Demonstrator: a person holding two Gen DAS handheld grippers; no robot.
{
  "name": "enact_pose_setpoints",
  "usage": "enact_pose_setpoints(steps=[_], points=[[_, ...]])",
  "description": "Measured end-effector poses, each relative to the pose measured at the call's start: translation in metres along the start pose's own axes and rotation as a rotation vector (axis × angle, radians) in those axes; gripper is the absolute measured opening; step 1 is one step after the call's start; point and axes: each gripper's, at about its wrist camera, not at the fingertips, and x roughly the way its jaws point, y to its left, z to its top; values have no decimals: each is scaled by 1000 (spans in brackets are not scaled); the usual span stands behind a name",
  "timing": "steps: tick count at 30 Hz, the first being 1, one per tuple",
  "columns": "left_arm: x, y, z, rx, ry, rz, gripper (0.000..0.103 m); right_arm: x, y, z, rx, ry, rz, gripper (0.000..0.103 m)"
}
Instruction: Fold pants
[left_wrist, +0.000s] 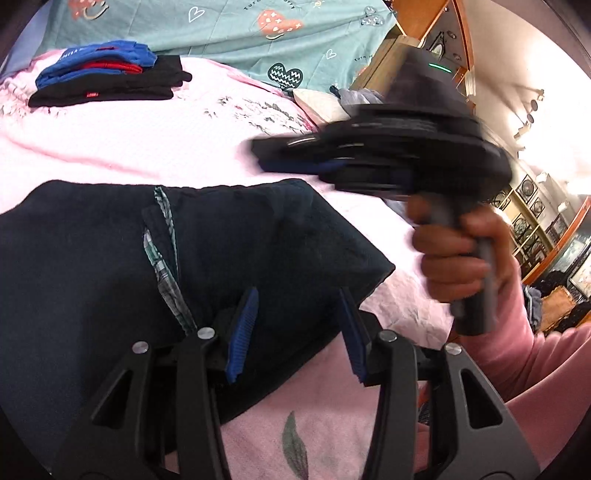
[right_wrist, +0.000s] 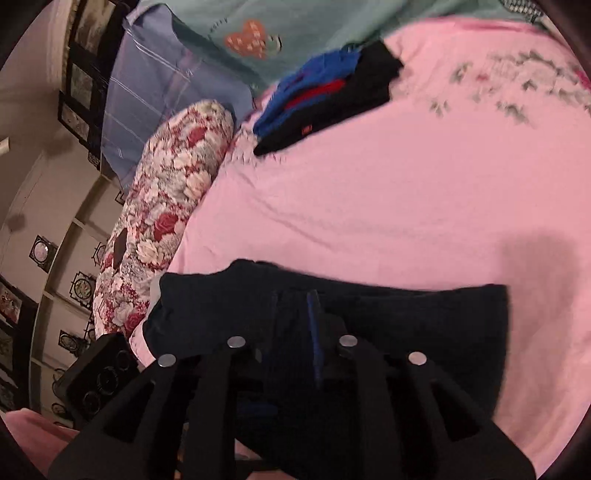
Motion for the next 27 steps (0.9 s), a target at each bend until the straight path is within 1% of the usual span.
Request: enact_pose_setpoints(steps=[2,4,5,6,7,8,9,10,11,12,13,14,16,18,20,22,24,25,26,27], points=[[0,1,0,-7,2,-8,45,-29,-5,-10,7,-51,-29,25],[0,1,0,-6,3,-7,45,-47,-17,-31,34,-58,-47,25],[0,0,-1,-3,4,-4,45,-48,-21,-42,48,-46,-62,25],[0,-1,-1,0,5,-1,45,-44,-29,-57,66,-9,-97,26],[1,0,1,3,8,0,45,-39,-36,-69,79,27,-135,24],[2,0,2,4,16,2,45,-38,-40,-82,85,10,-127,24],[2,-1,4,-2,23,-1,47,-44,-42,-87,86,-17,-114,24],[0,-2,9,-15,37,-14,58,-49,-43,-89,95,-19,-112,25],[-5,-4,17,-28,44,-52,68,-52,-43,-89,100,-26,-112,27],[-9,-6,24,-29,29,-73,84,-53,-43,-89,99,-29,-110,29],[-13,-9,33,-23,-2,-76,88,-52,-43,-88,96,-27,-112,29],[-14,-11,46,-4,-28,-64,88,-50,-42,-88,89,-28,-117,29],[-6,-7,61,3,-31,-45,88,-50,-41,-89,58,-36,-134,29],[16,8,70,-51,40,-18,88,-50,-39,-89,50,-42,-143,31],[37,33,64,-155,142,19,85,-51,-40,-91,52,-52,-135,31],[31,43,58,-177,122,-20,80,-55,-45,-94,70,-61,-110,31],[12,46,57,-201,93,2,80,-57,-51,-96,99,-74,-74,31],[3,48,57,-209,71,22,81,-58,-52,-95,108,-75,-64,31],[-12,48,57,-205,35,105,83,-58,-52,-93,108,-74,-62,31],[-22,49,56,-192,9,160,85,-58,-51,-92,98,-72,-65,32]])
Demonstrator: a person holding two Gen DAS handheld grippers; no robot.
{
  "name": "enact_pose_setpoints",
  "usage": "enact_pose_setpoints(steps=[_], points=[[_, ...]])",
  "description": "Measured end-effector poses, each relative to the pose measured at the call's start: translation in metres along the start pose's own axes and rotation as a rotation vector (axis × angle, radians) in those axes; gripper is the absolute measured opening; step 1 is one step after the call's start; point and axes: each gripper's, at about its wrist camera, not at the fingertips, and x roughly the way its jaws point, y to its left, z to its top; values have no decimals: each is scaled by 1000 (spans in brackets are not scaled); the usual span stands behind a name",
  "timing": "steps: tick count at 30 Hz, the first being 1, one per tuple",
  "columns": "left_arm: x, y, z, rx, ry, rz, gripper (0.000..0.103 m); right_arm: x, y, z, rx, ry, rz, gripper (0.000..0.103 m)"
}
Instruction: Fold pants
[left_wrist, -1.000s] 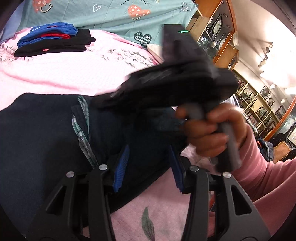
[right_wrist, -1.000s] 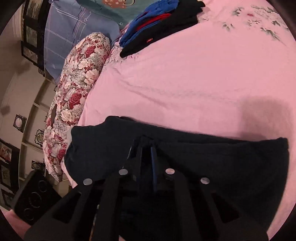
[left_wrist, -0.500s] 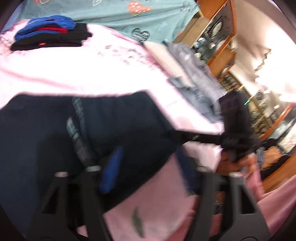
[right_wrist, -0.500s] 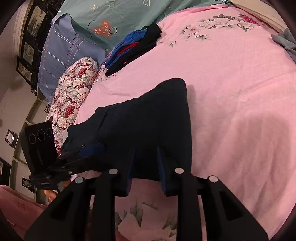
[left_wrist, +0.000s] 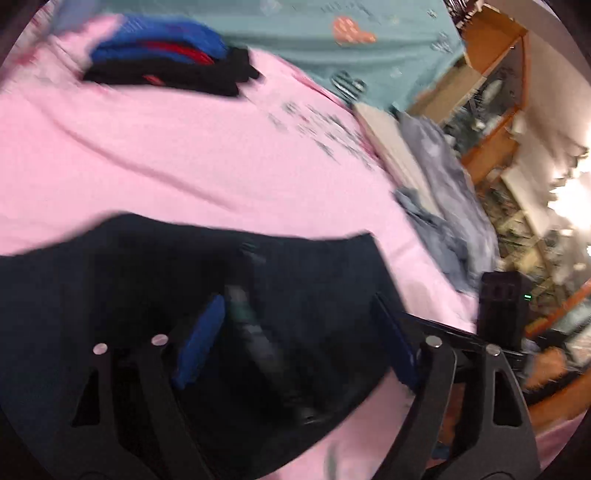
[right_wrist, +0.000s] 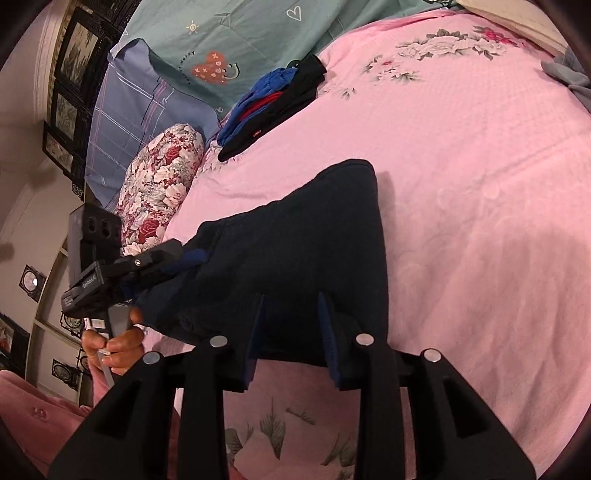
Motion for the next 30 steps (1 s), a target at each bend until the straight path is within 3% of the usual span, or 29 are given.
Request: enact_pose_setpoints(steps=[2,7,11,13,15,17,19,22,26,30], points=[[-22,7,-1,4,-42,48,85,1,4,1,-25,4,-12,33],[-58,16,-2,-17,-105,88,88,-1,28,5,-121,-6,-68,36],[-50,-7,-11,27,-89,-37,88,3,52,8,-204,-20,6,36],[-34,-24,-18,56,-50,-100,88,14,54,4,-208,23,-3,36],[-7,-41,-34,109,40,-145,88,29,46,-4,-187,95,-43,37],[19,-45,-49,159,134,-60,86,26,45,-9,-183,63,-25,37],[14,-52,-57,238,104,-28,87,21,46,-8,-169,57,-27,37],[-15,-44,-51,253,46,6,87,16,53,-4,-180,28,-35,42],[-78,1,-26,168,-118,170,88,22,80,2,-271,13,-18,43],[-138,64,-18,-17,-213,372,90,46,126,4,-416,31,43,49]])
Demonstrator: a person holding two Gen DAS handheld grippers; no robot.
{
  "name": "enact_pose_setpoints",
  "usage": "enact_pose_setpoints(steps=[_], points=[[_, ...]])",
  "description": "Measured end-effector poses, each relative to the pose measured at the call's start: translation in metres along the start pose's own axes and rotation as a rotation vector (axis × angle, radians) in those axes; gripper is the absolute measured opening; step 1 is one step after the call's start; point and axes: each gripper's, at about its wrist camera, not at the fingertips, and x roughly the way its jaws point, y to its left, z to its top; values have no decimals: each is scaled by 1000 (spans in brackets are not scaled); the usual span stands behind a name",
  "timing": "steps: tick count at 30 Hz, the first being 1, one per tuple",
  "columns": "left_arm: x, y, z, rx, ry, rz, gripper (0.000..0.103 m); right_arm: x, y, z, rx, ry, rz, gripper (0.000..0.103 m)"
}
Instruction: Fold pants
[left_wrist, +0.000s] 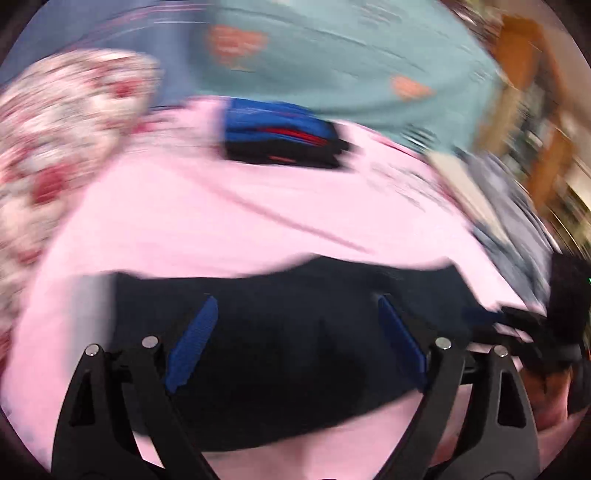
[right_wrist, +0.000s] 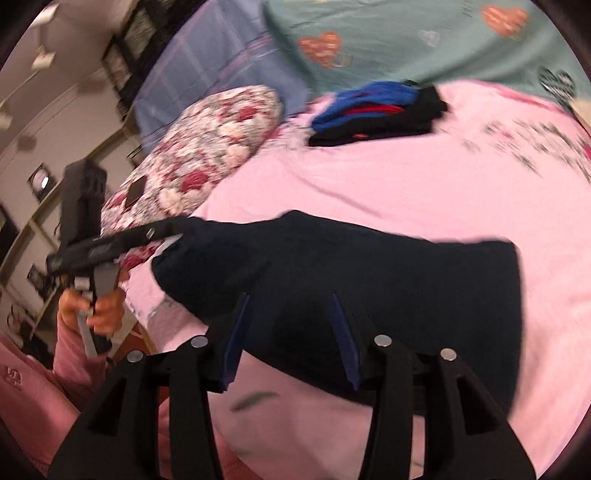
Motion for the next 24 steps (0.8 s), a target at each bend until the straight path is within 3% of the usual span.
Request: enact_pose_setpoints(steps=[7,13,17,24], points=[[-45,103,3,-258,-52,222,93,63,99,18,-333,59,102,57],[-46,137,-9,-354,-39,216,94,113,167,17,-562,122,145,57],[-45,151,-19,-383,-24,193,94,146,191,19,-621,179,151,57],[-44,173,-26,-436,-24,154,94,190,216,18,-688,231,85,57]])
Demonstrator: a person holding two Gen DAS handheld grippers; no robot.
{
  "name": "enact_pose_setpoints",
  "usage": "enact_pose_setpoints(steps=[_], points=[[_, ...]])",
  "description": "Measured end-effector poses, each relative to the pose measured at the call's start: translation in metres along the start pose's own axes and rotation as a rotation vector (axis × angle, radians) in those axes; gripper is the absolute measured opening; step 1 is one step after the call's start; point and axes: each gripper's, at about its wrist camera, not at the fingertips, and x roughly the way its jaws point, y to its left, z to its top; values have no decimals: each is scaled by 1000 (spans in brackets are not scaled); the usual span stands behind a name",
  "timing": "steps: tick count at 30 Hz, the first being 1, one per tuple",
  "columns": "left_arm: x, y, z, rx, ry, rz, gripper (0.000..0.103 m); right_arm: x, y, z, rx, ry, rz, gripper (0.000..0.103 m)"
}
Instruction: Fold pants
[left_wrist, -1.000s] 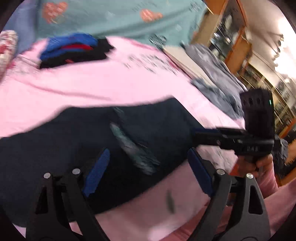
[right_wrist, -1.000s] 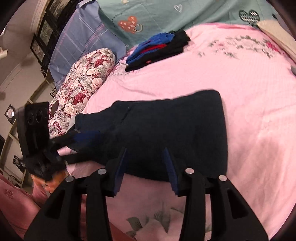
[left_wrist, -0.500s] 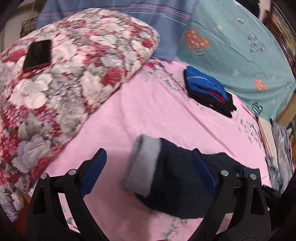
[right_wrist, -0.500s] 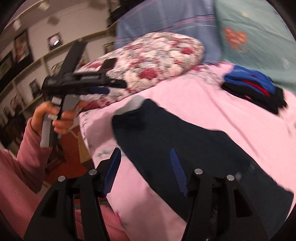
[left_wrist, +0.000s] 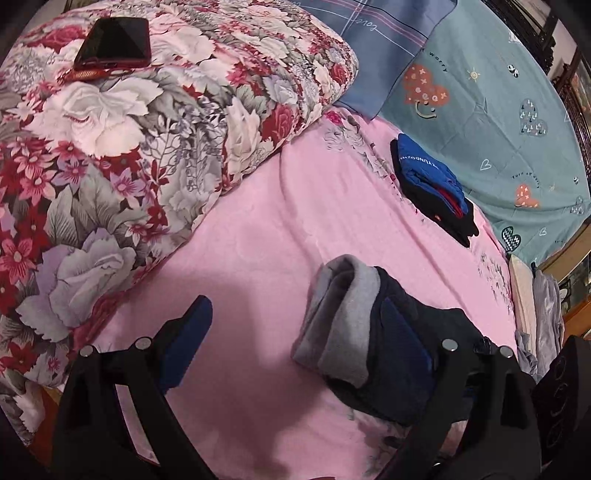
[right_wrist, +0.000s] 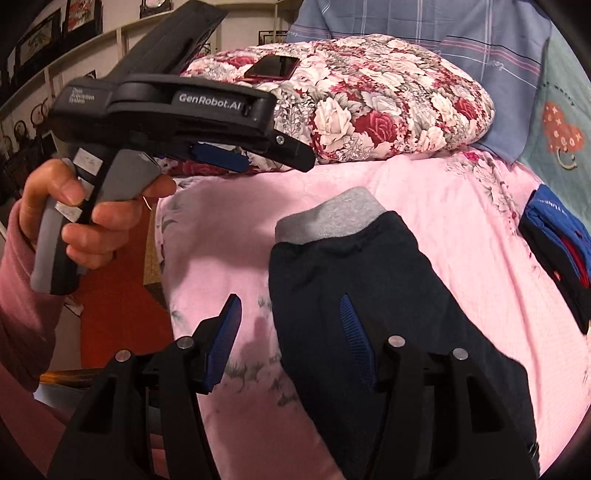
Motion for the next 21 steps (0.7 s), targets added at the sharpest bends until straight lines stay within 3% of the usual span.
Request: enact_pose_setpoints(steps=[11,14,17,21], points=[[5,14,2,-29,7,-16,94,38,3,6,-56,80,-96,55],[5,17,1,-44,9,-16,94,42,1,5,-70,76,-140,36],[4,17,0,-60,21,-52,94,36,-14,8,12,62,-92,20],[-1,15,-1,-88,42,-141,98,20,-35,9,127,8,-43,17]])
